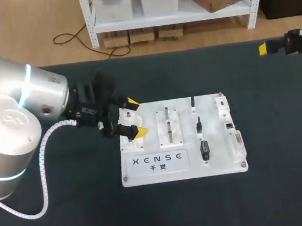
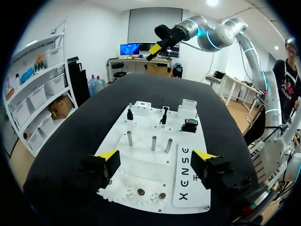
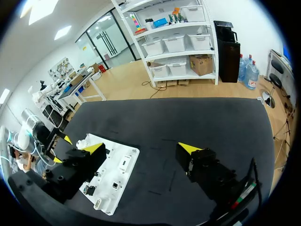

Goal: Insert the Ethernet cable into its matching sockets.

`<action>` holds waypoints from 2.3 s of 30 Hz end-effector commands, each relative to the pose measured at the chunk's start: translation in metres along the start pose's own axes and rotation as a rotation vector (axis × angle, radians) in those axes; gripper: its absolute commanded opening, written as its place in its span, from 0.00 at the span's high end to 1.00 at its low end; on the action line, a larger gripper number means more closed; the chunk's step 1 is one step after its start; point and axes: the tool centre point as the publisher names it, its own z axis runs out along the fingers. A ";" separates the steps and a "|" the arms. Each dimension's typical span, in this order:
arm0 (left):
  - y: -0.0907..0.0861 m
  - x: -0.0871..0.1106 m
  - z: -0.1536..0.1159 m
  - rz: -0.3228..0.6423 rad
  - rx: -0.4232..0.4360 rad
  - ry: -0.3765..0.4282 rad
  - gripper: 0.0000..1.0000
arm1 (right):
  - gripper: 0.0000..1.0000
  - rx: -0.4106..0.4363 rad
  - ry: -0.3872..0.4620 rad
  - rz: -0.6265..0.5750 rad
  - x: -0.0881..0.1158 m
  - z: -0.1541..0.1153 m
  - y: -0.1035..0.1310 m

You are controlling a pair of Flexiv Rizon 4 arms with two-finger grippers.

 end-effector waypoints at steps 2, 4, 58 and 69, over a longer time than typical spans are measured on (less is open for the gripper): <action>0.000 0.000 0.001 0.000 -0.002 0.000 0.00 | 0.00 0.035 0.045 -0.006 -0.010 0.004 0.033; 0.000 0.000 0.001 0.000 -0.002 0.000 0.00 | 0.00 0.052 0.090 -0.014 -0.010 0.008 0.056; 0.000 0.000 0.001 0.000 -0.002 0.000 0.00 | 0.01 0.371 0.543 0.044 0.147 0.127 0.142; 0.000 0.000 0.001 0.000 -0.002 0.000 0.00 | 0.67 0.363 0.569 0.035 0.153 0.133 0.140</action>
